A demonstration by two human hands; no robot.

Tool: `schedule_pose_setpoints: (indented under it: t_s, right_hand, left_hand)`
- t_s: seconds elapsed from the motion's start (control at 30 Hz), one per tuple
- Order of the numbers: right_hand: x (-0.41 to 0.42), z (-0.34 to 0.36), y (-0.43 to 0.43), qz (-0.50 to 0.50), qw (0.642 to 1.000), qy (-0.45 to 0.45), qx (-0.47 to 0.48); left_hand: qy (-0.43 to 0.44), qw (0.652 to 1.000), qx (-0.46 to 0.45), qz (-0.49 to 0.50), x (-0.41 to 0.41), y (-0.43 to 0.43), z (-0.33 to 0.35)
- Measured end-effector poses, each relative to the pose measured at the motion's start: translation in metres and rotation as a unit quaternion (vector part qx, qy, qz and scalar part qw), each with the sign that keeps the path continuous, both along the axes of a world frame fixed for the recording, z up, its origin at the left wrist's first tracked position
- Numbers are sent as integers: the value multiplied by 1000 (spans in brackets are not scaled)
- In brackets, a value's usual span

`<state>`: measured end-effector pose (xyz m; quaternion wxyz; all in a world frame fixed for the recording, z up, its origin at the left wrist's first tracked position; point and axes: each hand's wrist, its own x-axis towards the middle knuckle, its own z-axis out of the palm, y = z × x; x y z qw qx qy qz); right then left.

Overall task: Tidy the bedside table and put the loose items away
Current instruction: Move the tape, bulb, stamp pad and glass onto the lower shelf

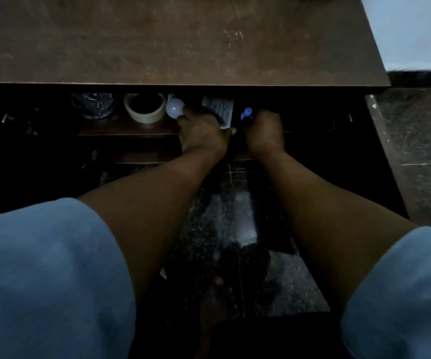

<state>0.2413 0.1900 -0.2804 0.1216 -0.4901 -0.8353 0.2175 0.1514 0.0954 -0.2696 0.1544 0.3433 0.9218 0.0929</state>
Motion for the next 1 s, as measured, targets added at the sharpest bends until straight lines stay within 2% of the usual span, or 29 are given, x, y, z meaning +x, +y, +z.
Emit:
schedule_pose_setpoints:
  t_s: [0.17, 0.37, 0.7, 0.77, 0.9, 1.0]
  right_hand:
    - [-1, -5, 1, -15, 1000, 5, -17]
    - [-6, -7, 4, -24, 1000, -9, -3]
    - [-13, -9, 7, -52, 997, -59, 11]
    - [-9, -9, 5, -61, 997, -39, -10]
    - [2, -5, -12, -87, 987, 93, -93]
    - [6, 4, -30, -52, 985, 95, -135]
  left_hand:
    - [44, 997, -4, -56, -2, -11, -2]
    - [24, 999, -18, -42, -2, -9, 5]
    - [40, 997, -34, -55, -13, -4, -3]
    - [18, 999, -22, -41, -13, -5, -2]
    - [-1, 999, 9, -31, -12, -21, 5]
    - [-30, 999, 29, -30, -13, -48, 14]
